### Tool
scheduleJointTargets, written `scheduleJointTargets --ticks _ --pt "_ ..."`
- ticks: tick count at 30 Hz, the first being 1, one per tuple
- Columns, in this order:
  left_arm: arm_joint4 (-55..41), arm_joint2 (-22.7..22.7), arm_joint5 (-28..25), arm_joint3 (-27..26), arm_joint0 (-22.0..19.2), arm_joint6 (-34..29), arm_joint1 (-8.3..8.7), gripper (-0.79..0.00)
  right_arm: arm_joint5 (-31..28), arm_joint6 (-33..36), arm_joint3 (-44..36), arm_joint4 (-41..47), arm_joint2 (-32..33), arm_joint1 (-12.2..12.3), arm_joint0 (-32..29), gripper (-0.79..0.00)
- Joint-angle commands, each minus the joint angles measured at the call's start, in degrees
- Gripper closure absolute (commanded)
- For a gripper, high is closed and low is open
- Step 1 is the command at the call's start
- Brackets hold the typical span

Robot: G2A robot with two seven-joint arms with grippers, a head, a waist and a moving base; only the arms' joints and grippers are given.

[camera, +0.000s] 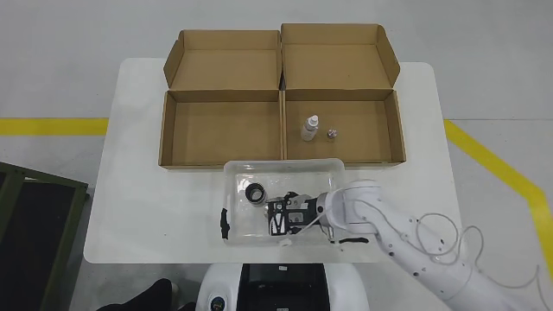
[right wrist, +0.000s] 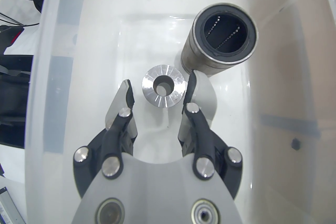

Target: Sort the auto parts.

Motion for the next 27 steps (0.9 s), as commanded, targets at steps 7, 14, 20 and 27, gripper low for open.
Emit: scheduleJointTargets --ticks 7,14,20,27 --pt "0.0 0.0 0.0 0.0 0.0 0.0 0.00 -0.785 0.1 -1.8 1.4 -0.9 -0.4 -0.6 0.5 -0.157" --pt "0.0 0.0 0.0 0.0 0.0 0.0 0.00 -0.785 -0.5 -2.8 1.4 -0.4 0.1 -0.8 0.7 0.000" --pt "0.0 0.0 0.0 0.0 0.0 0.0 0.00 -0.785 -2.7 -1.9 -0.9 1.8 2.3 -0.3 0.4 0.000" --pt "0.0 0.0 0.0 0.0 0.0 0.0 0.00 -0.785 -3.8 -1.3 -4.9 5.7 6.4 0.7 -0.9 0.000"
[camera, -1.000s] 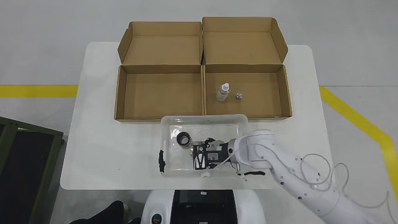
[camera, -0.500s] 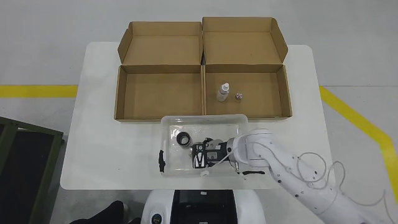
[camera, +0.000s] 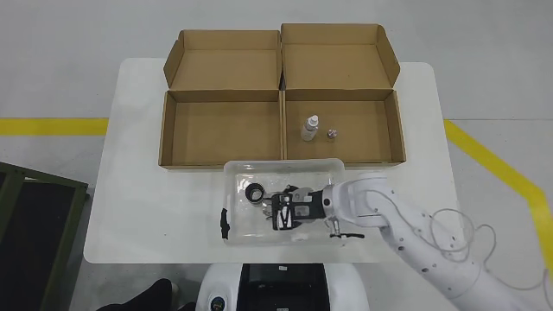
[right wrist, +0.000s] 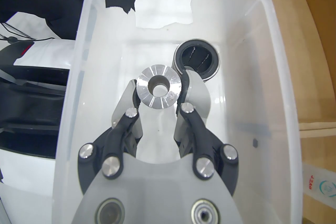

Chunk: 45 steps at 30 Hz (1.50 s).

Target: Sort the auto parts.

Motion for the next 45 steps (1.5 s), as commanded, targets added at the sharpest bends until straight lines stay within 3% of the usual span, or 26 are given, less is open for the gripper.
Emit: scheduleJointTargets --ticks 1,8,19,45 --pt "0.0 0.0 0.0 0.0 0.0 0.0 0.00 -0.785 0.1 -0.2 -1.3 1.1 1.3 0.3 -0.5 0.000" --pt "0.0 0.0 0.0 0.0 0.0 0.0 0.00 -0.785 1.1 -1.7 -5.5 3.9 5.7 1.2 -2.6 0.000" --pt "0.0 0.0 0.0 0.0 0.0 0.0 0.00 -0.785 3.5 -11.1 -7.4 9.1 10.6 1.4 -5.0 0.000" --pt "0.0 0.0 0.0 0.0 0.0 0.0 0.00 -0.785 8.1 -30.3 -8.1 13.5 19.0 0.4 -3.3 0.000"
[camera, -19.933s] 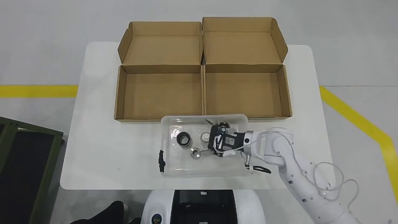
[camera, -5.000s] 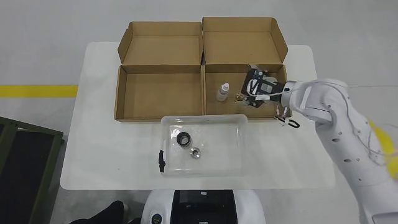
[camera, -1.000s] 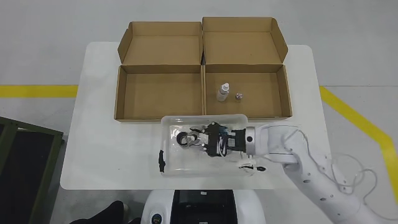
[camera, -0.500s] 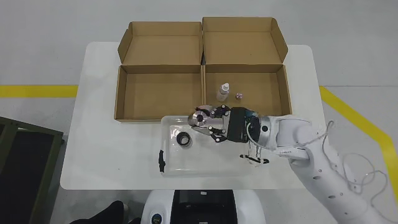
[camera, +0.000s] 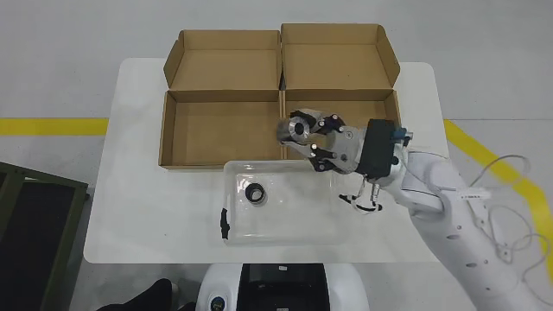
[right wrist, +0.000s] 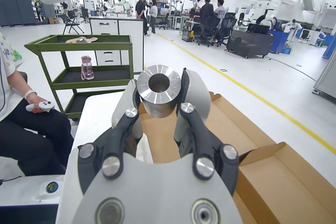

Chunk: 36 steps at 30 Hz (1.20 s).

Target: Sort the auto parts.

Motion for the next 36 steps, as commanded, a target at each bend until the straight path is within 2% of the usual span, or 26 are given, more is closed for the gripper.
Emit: scheduleJointTargets --ticks 1,9,18,36 --pt "0.0 0.0 0.0 0.0 0.0 0.0 0.00 -0.785 0.2 -1.1 -0.1 0.3 0.5 -0.1 0.1 0.000" --pt "0.0 0.0 0.0 0.0 0.0 0.0 0.00 -0.785 1.3 -5.6 -0.6 1.0 2.5 -0.5 0.0 0.000" --pt "0.0 0.0 0.0 0.0 0.0 0.0 0.00 -0.785 1.4 -7.2 -0.2 0.5 2.4 -1.0 0.0 0.000" --pt "0.0 0.0 0.0 0.0 0.0 0.0 0.00 -0.785 1.6 -1.6 7.8 -6.3 -10.0 -4.0 5.2 0.000"
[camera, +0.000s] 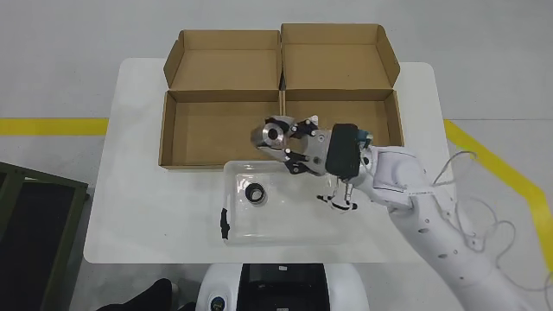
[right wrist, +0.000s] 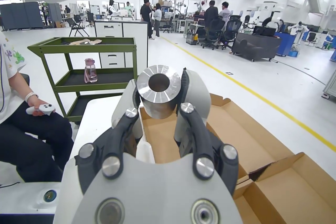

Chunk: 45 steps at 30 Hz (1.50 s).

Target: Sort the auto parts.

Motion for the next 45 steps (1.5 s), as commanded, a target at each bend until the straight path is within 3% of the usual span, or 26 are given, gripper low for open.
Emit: scheduleJointTargets --ticks 1,26,45 --pt "0.0 0.0 0.0 0.0 0.0 0.0 0.00 -0.785 0.0 1.3 1.6 -1.4 -1.5 -0.4 1.4 0.000" --pt "0.0 0.0 0.0 0.0 0.0 0.0 0.00 -0.785 0.4 11.4 23.2 -8.3 -15.4 -7.1 17.2 0.000" --pt "0.0 0.0 0.0 0.0 0.0 0.0 0.00 -0.785 0.8 9.3 41.1 -6.6 -27.3 -17.5 28.4 0.000"
